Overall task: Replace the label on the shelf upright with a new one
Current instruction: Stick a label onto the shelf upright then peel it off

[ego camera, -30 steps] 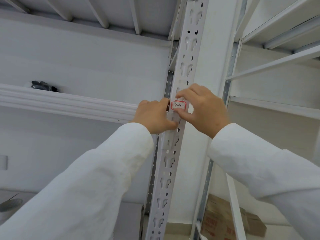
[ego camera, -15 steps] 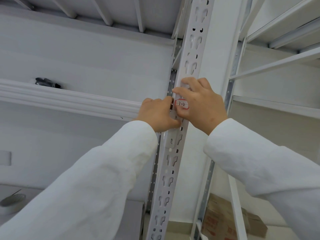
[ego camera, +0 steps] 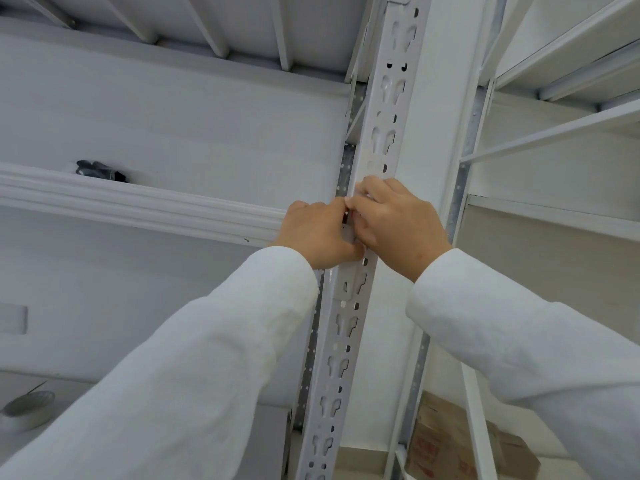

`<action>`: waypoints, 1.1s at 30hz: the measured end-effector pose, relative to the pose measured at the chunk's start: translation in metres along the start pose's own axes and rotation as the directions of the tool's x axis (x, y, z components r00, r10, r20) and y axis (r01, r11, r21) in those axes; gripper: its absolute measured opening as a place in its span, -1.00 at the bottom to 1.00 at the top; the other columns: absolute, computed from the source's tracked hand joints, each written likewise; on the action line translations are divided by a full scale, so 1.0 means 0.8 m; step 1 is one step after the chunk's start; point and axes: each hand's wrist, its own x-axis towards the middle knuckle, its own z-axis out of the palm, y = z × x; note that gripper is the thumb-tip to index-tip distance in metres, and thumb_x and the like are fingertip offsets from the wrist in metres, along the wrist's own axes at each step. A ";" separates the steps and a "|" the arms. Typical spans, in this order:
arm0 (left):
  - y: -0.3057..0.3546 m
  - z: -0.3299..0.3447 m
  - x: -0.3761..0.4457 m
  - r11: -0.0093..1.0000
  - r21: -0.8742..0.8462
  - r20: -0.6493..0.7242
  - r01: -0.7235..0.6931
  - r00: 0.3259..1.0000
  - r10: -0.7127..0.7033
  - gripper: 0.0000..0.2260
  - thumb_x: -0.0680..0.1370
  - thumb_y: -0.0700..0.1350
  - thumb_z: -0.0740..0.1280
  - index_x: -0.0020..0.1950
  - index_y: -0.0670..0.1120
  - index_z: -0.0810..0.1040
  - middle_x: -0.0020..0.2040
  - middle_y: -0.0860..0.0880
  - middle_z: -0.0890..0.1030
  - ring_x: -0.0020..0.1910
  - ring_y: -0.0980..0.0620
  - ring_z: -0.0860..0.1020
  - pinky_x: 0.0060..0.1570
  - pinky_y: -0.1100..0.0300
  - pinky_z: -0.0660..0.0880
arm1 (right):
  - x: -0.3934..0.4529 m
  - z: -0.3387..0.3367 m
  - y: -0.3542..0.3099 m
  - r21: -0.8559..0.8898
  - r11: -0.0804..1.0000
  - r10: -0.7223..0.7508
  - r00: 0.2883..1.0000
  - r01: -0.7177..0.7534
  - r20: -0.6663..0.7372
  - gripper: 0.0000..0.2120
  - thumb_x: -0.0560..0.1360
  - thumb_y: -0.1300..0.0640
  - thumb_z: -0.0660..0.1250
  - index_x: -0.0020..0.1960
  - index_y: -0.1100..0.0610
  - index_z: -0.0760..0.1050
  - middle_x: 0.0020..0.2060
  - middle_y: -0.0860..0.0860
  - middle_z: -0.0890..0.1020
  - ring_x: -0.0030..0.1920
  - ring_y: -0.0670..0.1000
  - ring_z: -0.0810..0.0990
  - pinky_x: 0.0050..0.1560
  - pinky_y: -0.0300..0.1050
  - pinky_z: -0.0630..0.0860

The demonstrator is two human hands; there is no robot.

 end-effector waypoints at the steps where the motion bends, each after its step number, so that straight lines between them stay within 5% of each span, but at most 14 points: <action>1: 0.000 0.000 0.000 1.000 -0.003 0.000 0.002 1.000 -0.002 -0.70 0.43 0.13 0.29 -0.04 0.01 0.26 -0.19 0.03 0.50 -0.18 -0.03 0.43 0.03 0.15 0.23 | -0.001 0.000 0.002 0.018 1.000 -0.011 1.000 0.011 -0.011 -0.85 0.41 0.20 0.23 -0.25 0.11 0.57 -0.26 0.00 0.59 -0.32 0.05 0.54 -0.63 -0.20 0.40; 8: -0.001 0.002 0.001 1.000 0.003 -0.020 0.008 1.000 -0.008 -0.68 0.43 0.12 0.29 0.05 -0.05 0.36 -0.17 0.01 0.51 -0.17 -0.04 0.44 0.03 0.14 0.23 | -0.003 -0.006 0.008 0.162 0.987 -0.011 1.000 0.007 0.021 -0.88 0.40 0.14 0.31 -0.15 0.12 0.61 -0.16 0.03 0.62 -0.22 0.09 0.58 -0.55 -0.12 0.49; 18: 0.000 0.001 0.000 1.000 0.010 -0.021 -0.008 1.000 0.008 -0.69 0.43 0.13 0.28 0.02 -0.03 0.33 -0.17 0.03 0.51 -0.18 -0.02 0.43 -0.02 0.15 0.21 | 0.003 -0.001 0.000 0.056 0.998 0.028 0.999 -0.027 -0.026 -0.95 0.34 0.21 0.35 -0.29 0.17 0.52 -0.32 0.03 0.54 -0.39 0.07 0.49 -0.57 -0.26 0.28; 26: 0.001 0.000 -0.002 1.000 0.017 -0.025 -0.024 0.999 0.024 -0.70 0.43 0.13 0.29 -0.05 0.00 0.26 -0.19 0.02 0.51 -0.16 -0.04 0.47 0.00 0.15 0.23 | 0.006 -0.006 0.008 0.099 0.995 0.020 1.000 -0.020 -0.001 -0.87 0.42 0.11 0.27 -0.19 0.11 0.57 -0.28 0.01 0.58 -0.36 0.04 0.53 -0.57 -0.15 0.45; 33: 0.000 0.001 -0.002 1.000 0.010 -0.050 -0.018 0.999 0.019 -0.71 0.44 0.12 0.28 -0.06 -0.01 0.26 -0.21 0.04 0.48 -0.21 -0.02 0.42 -0.02 0.16 0.22 | 0.004 -0.006 0.005 0.069 0.997 0.025 1.000 -0.025 -0.007 -0.92 0.39 0.13 0.31 -0.21 0.10 0.57 -0.29 0.00 0.56 -0.35 0.02 0.52 -0.56 -0.25 0.31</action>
